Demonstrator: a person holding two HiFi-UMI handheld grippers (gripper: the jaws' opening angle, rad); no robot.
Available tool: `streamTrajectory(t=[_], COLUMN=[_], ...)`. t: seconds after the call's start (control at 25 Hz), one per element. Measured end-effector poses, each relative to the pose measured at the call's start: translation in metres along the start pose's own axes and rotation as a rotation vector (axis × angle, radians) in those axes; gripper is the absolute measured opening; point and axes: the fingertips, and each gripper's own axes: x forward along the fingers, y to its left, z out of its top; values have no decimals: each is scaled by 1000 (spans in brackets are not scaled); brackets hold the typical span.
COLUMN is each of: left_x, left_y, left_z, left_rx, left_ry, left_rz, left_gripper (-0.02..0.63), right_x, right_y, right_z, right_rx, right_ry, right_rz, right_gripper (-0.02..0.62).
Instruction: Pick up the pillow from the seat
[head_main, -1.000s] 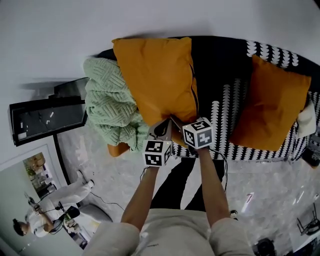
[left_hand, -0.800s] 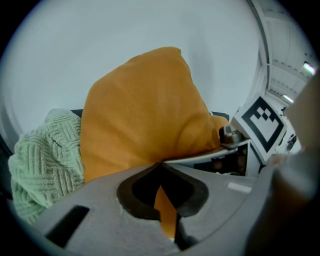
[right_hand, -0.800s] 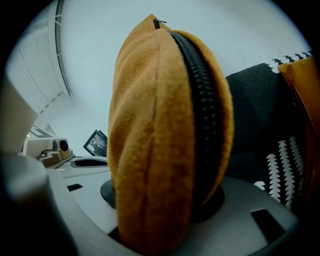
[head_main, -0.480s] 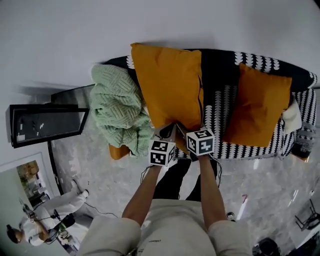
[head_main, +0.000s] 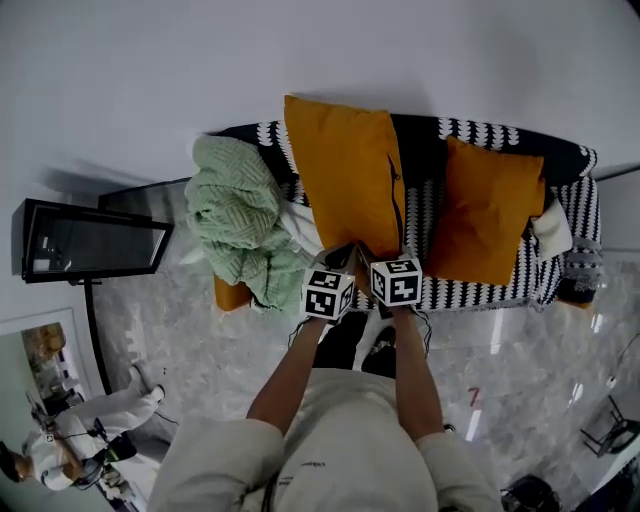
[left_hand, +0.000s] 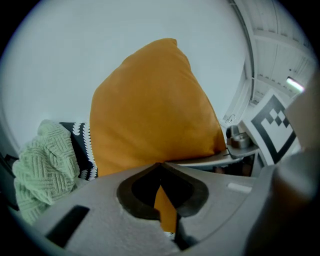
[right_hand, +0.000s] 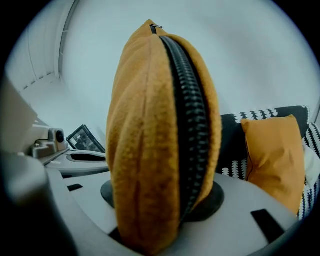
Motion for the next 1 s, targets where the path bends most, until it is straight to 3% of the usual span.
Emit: streamTrajectory(t=[0.12,0.36,0.72,1.0], left_x=[-19,-50,-108,-131], left_y=[-25,-89,-133,-173], left_z=[8,10,-2,-21], left_rx=[-39,-27,-32,37], left_ry=[-22,-71,-161,-175], left_rz=[-18,-41,11,12], left_gripper=[9,9,9,9], right_x=[-37,-110,-189,-236], right_y=[4,0,-16,-31], right_z=[-2,-14,-54,-79], right_rx=[3,6,106,127], right_ry=[-19,-83,-169,-211], right_rz=[-32,-88,-163,-196], right_gripper=[222,222,224,224])
